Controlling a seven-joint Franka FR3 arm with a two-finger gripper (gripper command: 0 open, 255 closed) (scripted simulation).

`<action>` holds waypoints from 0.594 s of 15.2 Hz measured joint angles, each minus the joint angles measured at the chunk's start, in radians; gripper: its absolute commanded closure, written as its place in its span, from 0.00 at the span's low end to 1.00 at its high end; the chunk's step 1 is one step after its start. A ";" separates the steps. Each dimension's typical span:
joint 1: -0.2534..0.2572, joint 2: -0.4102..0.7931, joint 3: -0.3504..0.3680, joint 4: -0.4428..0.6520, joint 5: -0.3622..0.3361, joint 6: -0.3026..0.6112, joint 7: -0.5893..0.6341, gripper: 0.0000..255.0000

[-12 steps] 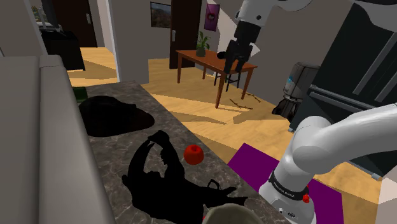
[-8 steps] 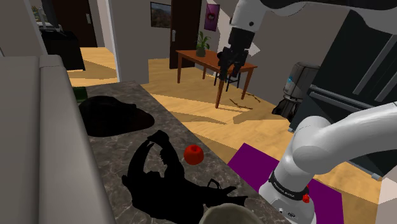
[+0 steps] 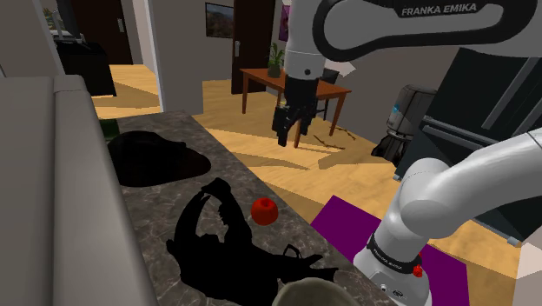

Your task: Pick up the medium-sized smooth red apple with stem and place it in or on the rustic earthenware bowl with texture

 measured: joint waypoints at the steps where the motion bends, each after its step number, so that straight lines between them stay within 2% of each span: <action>1: 0.003 0.017 0.026 -0.015 0.001 0.018 0.027 0.00; 9: 0.011 0.229 0.223 -0.036 -0.024 0.119 0.253 0.00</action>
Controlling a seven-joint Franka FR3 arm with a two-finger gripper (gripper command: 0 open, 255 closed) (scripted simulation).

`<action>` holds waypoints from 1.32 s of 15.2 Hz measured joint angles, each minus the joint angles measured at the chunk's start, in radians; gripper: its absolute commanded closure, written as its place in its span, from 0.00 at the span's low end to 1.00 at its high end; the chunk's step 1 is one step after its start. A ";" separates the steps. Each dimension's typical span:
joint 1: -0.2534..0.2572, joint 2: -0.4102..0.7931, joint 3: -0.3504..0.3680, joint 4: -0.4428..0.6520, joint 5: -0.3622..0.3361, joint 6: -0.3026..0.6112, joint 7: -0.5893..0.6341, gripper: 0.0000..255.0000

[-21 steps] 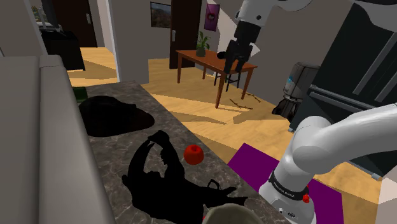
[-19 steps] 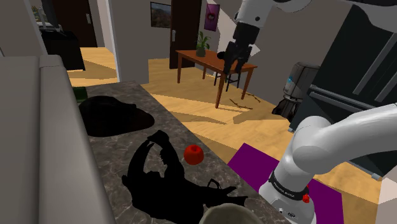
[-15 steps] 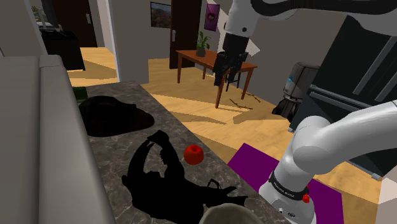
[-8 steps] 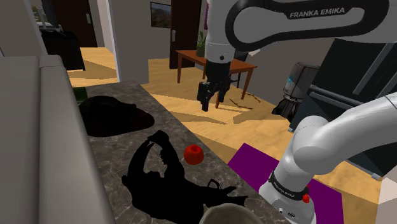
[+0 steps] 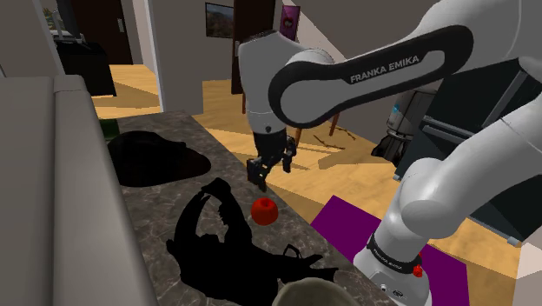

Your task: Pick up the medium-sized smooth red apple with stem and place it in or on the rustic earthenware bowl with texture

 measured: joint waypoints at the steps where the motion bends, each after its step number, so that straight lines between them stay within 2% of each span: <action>1: 0.000 0.042 0.029 0.002 -0.008 0.021 0.036 0.00; 5: -0.009 0.185 0.105 0.023 -0.058 0.059 0.158 0.00; 7: -0.006 0.214 0.121 0.015 -0.067 0.081 0.187 0.00; 13: -0.009 0.241 0.128 -0.048 -0.078 0.163 0.201 0.00; 19: -0.009 0.244 0.128 -0.057 -0.080 0.175 0.203 0.00; 20: -0.009 0.244 0.128 -0.057 -0.080 0.175 0.203 1.00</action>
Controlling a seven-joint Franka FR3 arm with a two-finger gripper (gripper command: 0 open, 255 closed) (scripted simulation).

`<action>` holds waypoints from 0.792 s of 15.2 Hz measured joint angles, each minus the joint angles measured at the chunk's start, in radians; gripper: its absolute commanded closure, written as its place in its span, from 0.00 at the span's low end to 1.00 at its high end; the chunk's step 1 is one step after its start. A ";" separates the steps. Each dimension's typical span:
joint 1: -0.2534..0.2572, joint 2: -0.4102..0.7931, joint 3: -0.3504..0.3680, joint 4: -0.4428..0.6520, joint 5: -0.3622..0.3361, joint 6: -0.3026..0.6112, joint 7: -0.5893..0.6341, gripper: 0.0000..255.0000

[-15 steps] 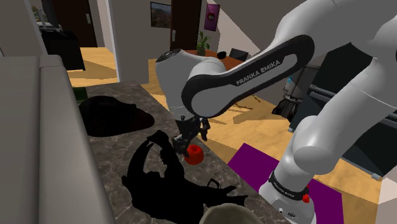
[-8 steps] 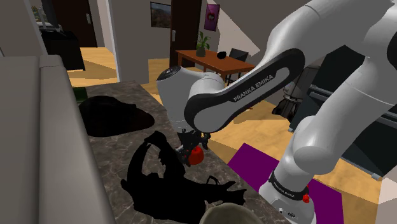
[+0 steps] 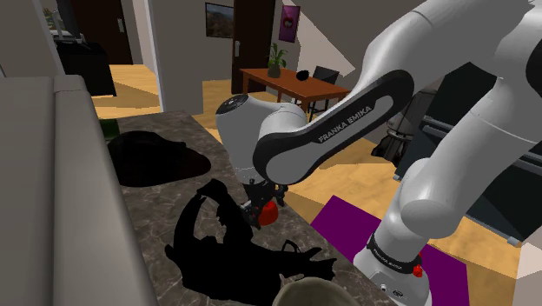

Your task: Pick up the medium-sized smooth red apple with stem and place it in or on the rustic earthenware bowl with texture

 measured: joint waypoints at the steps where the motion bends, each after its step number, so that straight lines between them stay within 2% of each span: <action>1: 0.000 0.000 0.000 0.000 0.000 0.000 0.000 1.00; 12: 0.002 -0.012 -0.002 0.007 0.006 -0.017 -0.006 1.00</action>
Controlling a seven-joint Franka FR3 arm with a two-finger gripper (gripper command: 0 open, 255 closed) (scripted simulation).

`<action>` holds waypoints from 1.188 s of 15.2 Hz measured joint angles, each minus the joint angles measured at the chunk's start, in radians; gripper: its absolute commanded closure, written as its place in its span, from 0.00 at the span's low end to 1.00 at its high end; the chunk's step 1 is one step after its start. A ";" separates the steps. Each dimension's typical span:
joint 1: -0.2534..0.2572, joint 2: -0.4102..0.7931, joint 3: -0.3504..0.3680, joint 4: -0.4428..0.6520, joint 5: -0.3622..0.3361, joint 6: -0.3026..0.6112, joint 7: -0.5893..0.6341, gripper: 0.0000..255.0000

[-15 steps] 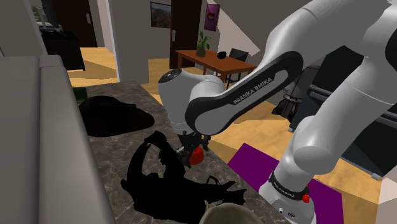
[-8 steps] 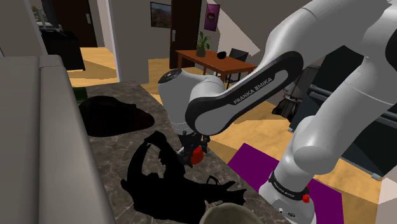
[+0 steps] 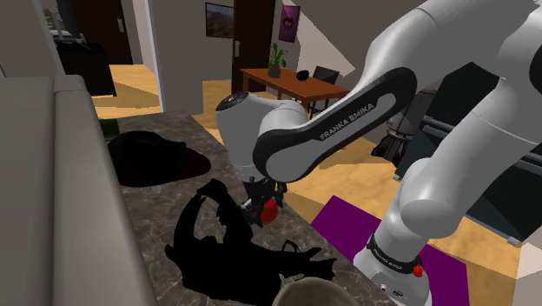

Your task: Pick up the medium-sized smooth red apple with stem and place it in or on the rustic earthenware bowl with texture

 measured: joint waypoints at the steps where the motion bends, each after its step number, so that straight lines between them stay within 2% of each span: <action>1: 0.001 -0.011 -0.002 0.004 0.005 -0.014 -0.005 1.00; 18: 0.012 -0.142 -0.044 0.135 0.043 -0.260 -0.071 1.00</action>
